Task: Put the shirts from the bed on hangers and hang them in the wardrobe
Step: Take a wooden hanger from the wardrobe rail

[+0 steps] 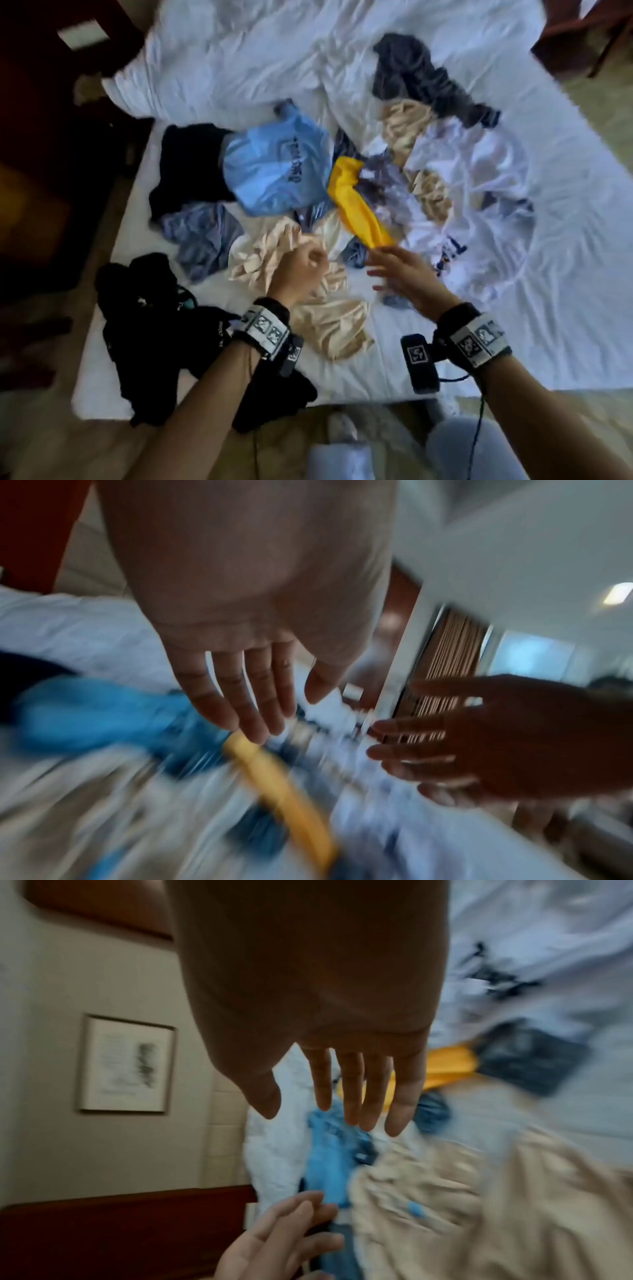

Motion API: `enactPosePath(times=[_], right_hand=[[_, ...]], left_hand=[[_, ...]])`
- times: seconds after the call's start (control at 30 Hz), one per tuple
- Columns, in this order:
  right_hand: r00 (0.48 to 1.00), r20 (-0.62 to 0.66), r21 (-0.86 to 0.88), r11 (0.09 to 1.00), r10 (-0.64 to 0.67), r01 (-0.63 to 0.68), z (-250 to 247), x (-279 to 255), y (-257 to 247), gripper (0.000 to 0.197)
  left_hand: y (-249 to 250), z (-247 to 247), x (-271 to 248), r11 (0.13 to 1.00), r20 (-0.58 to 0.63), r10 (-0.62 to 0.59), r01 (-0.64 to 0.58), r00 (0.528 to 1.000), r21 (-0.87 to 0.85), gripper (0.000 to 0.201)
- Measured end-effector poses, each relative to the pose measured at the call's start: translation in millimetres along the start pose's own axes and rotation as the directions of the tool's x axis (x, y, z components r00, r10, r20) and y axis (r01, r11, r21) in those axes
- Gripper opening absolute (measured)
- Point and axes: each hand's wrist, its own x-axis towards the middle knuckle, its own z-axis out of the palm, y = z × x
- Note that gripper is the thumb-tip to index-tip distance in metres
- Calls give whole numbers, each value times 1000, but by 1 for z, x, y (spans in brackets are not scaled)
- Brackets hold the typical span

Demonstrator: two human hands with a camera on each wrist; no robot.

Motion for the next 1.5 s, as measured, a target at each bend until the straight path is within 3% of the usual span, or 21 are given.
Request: enactPosePath(times=[0.07,0.13,0.23,0.33,0.43,0.5,0.57,0.63,0.77,0.83,0.9,1.07,1.13,1.27,1.37,1.4,1.43,1.5], right_hand=[[991,-33,-59,989,130,-132,0,25,55,27],[979,-82,-181,963,189,-201,1,56,122,45],[991,-101,-407,905,90,-124,9,99,197,66],[999,16,-724,688,-45,43,21,124,231,77],[989,139,-889,434,-47,145,38,135,238,52],[981,193,-925,336,19,176,46,137,238,32],[969,238,-918,339,60,204,50,133,234,26],[970,242,-880,428,29,206,49,124,229,19],[966,229,-788,560,-119,255,57,95,195,4],[969,179,-709,660,-171,247,66,72,159,10],[978,112,-586,783,-177,209,77,41,111,13],[954,101,-381,875,-281,298,109,-44,-20,17],[947,108,-259,911,-302,320,121,-82,-75,31],[890,258,-195,882,-376,429,128,-142,-158,57],[878,401,-436,790,-260,432,153,-154,-204,35],[865,435,-499,733,-250,463,168,-155,-218,21],[842,458,-514,688,-284,512,184,-157,-231,14],[758,512,-432,642,-403,633,220,-167,-252,23]], left_hand=[[-49,36,-3,986,91,-128,117,988,116,11],[-110,75,-12,949,174,-264,224,949,222,32],[-180,118,-18,885,155,-348,269,925,380,72],[-209,140,-15,852,87,-312,239,946,466,58],[-211,145,-9,851,135,-355,260,925,457,54],[-210,141,-10,849,195,-415,302,889,433,51],[-206,133,-16,857,207,-444,347,872,381,42],[-197,124,-27,876,189,-440,373,878,306,43],[-160,95,-41,897,136,-441,429,887,105,41],[-130,69,-43,890,133,-449,456,884,-27,38],[-93,34,-44,880,128,-431,447,893,-162,51],[41,-77,-73,898,-15,-298,275,955,-344,44],[94,-125,-95,903,-99,-250,195,963,-384,33],[181,-218,-140,894,-315,-191,32,929,-448,25],[233,-273,-181,899,-466,-131,-93,875,-428,12],[246,-288,-195,905,-496,-129,-102,858,-413,22],[257,-301,-209,911,-534,-128,-114,835,-397,31],[265,-324,-236,908,-582,-178,-96,793,-408,42]])
